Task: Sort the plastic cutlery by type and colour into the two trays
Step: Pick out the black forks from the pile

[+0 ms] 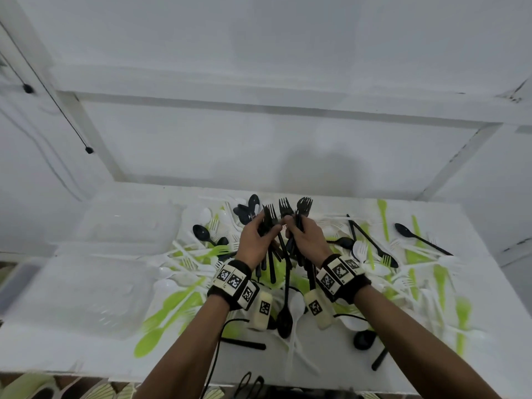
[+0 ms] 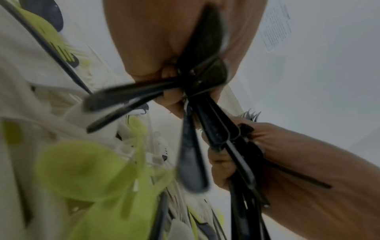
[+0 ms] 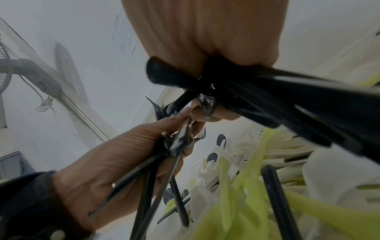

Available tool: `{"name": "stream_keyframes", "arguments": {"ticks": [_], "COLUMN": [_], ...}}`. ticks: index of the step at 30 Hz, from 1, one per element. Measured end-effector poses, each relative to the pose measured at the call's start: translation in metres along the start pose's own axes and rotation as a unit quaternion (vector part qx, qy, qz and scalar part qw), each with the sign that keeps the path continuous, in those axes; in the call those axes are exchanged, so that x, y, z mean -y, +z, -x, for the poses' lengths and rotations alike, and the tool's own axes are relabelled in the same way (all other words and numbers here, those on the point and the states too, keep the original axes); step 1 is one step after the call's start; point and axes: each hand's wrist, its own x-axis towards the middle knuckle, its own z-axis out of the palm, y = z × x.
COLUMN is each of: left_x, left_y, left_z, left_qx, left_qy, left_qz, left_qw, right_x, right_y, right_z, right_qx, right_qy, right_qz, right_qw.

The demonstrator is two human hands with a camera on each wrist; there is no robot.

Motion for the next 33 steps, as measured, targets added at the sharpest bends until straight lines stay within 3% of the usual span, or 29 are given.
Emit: {"name": "stream_keyframes", "arguments": {"ticks": [4,7,16,21,24,33], "left_x": [0.009,0.016,0.006,0.001,-0.004,-0.02], "left_y": [-0.013,-0.019,-0.005,0.004,0.011,0.036], "left_z": [0.0,0.002,0.012,0.013,0.012,0.014], "left_qx": [-0.017,-0.029,-0.058,-0.081,-0.087,-0.106], "left_qy": [-0.014,-0.028,-0.052,-0.083,-0.088,-0.118], "left_qz": [0.036,0.06,0.128,0.111,0.084,0.125], "left_qw": [0.999,0.997,0.989,0.987,0.989,0.979], "right_x": [-0.003,-0.004,-0.006,-0.008,-0.009,-0.022], "right_y": [0.004,0.003,0.016,0.005,-0.003,-0.008], "right_z": [-0.002,0.001,0.012,0.01,0.012,0.012], "right_qx": [-0.013,-0.037,-0.089,-0.115,-0.132,-0.074], "right_qy": [0.008,0.028,-0.008,-0.016,-0.063,-0.149], "right_qz": [0.036,-0.005,0.006,0.005,0.017,0.044], "right_qw": [0.999,0.999,0.996,0.993,0.989,0.985]}}
